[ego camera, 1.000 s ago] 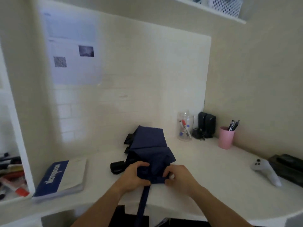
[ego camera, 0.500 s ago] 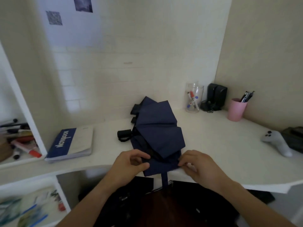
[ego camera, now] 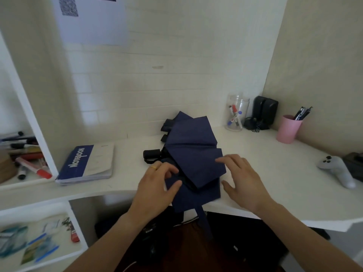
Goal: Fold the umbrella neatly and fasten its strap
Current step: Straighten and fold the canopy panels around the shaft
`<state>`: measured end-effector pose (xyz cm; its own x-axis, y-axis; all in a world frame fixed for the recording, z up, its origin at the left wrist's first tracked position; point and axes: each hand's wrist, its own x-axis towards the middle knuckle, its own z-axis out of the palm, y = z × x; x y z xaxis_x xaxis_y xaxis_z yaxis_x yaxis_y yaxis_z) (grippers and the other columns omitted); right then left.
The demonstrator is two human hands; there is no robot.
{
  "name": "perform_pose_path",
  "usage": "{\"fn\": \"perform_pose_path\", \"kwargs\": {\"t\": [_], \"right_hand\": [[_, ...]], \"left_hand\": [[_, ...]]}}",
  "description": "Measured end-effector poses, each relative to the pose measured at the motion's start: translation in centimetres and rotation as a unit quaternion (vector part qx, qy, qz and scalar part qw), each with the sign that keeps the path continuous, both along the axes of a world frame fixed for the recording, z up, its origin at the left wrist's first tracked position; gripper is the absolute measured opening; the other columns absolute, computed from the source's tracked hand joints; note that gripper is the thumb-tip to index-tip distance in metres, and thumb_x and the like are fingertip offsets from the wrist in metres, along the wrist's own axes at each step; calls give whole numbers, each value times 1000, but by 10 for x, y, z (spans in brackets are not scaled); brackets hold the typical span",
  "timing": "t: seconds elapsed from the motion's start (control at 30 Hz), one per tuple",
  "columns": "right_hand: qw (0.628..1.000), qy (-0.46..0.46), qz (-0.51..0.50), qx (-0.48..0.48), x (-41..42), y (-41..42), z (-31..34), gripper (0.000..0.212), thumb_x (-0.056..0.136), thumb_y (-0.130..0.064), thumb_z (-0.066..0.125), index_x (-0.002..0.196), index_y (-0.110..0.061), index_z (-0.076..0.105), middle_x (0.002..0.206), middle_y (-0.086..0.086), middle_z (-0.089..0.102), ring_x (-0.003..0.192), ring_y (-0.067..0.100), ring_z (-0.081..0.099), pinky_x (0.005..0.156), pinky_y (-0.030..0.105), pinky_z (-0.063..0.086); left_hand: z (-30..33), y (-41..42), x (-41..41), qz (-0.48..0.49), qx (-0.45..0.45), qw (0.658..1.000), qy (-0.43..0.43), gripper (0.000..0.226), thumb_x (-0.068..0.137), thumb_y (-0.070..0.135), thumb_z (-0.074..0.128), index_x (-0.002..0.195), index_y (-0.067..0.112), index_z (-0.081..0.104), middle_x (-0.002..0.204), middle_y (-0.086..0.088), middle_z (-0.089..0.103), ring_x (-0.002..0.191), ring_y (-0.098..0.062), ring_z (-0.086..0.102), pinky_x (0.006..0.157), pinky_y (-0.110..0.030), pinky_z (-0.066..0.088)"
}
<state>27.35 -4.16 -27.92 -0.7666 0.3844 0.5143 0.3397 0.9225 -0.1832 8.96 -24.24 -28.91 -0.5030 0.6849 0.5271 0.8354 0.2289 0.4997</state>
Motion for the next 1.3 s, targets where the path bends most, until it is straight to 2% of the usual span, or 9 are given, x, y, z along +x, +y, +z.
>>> {"fn": "perform_pose_path", "kwargs": {"t": [0.1, 0.2, 0.33, 0.47, 0.57, 0.63, 0.83, 1.0, 1.3], "right_hand": [[998, -42, -40, -5, -21, 8, 3, 56, 77, -13, 71, 129, -28, 56, 138, -7, 51, 120, 21, 50, 89, 33, 52], [999, 9, -32, -29, -35, 7, 9, 24, 80, -13, 70, 99, -29, 69, 108, -13, 65, 102, 18, 58, 81, 30, 50], [996, 81, 33, -12, -38, -9, 20, 16, 80, -19, 72, 90, -30, 67, 92, -18, 64, 91, 12, 56, 77, 28, 49], [991, 84, 100, 4, -27, -23, 28, 16, 76, -23, 77, 87, -27, 67, 103, -14, 65, 101, 12, 56, 85, 29, 50], [991, 73, 88, -71, -11, -21, 23, 23, 73, -30, 81, 88, -37, 66, 120, -18, 58, 115, 4, 50, 95, 22, 45], [969, 102, 55, -220, -4, -21, 20, 32, 75, -35, 83, 100, -41, 64, 126, -17, 55, 119, 1, 51, 98, 23, 45], [756, 203, -62, -620, -7, -25, 30, 47, 83, -33, 80, 123, -14, 62, 113, 6, 73, 98, 22, 72, 75, 34, 57], [721, 182, -55, -667, -8, -30, 33, 35, 80, -12, 82, 113, -10, 72, 103, 9, 78, 87, 23, 66, 70, 32, 46], [736, 159, -88, -652, 8, -31, 23, 18, 81, -17, 81, 96, -7, 79, 96, 10, 77, 72, 20, 61, 58, 27, 47]], "left_hand": [[5, 18, 4, 22, -68, 995, -64, 36, 87, 50, 70, 115, 28, 63, 100, 13, 60, 92, -7, 59, 82, -27, 52], [12, 30, 15, 41, -30, 963, -266, 49, 86, 59, 68, 120, 24, 62, 95, 13, 68, 89, -6, 66, 81, -29, 56], [28, 40, 16, 13, 67, 837, -543, 49, 80, 45, 82, 112, 10, 68, 97, 0, 77, 75, -16, 73, 57, -26, 46], [32, 33, 12, -1, 105, 747, -656, 45, 70, 24, 91, 111, 14, 74, 89, -4, 75, 78, -17, 63, 65, -30, 45], [29, 19, 9, -28, 83, 751, -654, 44, 70, 21, 90, 112, 17, 76, 108, -9, 78, 91, -21, 62, 76, -32, 46], [26, 9, 8, -41, 73, 765, -639, 40, 72, 23, 88, 111, 16, 77, 109, -8, 77, 88, -21, 60, 72, -32, 45], [22, -1, 16, -41, 92, 818, -566, 25, 80, 17, 82, 103, 11, 75, 108, -15, 77, 88, -24, 69, 61, -31, 41], [31, 1, 22, -43, 59, 814, -576, 43, 77, 44, 83, 107, 15, 75, 90, -3, 78, 77, -20, 60, 61, -30, 35], [21, -10, 26, -2, 39, 858, -512, 16, 93, 28, 72, 99, 14, 77, 92, -5, 81, 78, -20, 71, 62, -28, 42]]}}
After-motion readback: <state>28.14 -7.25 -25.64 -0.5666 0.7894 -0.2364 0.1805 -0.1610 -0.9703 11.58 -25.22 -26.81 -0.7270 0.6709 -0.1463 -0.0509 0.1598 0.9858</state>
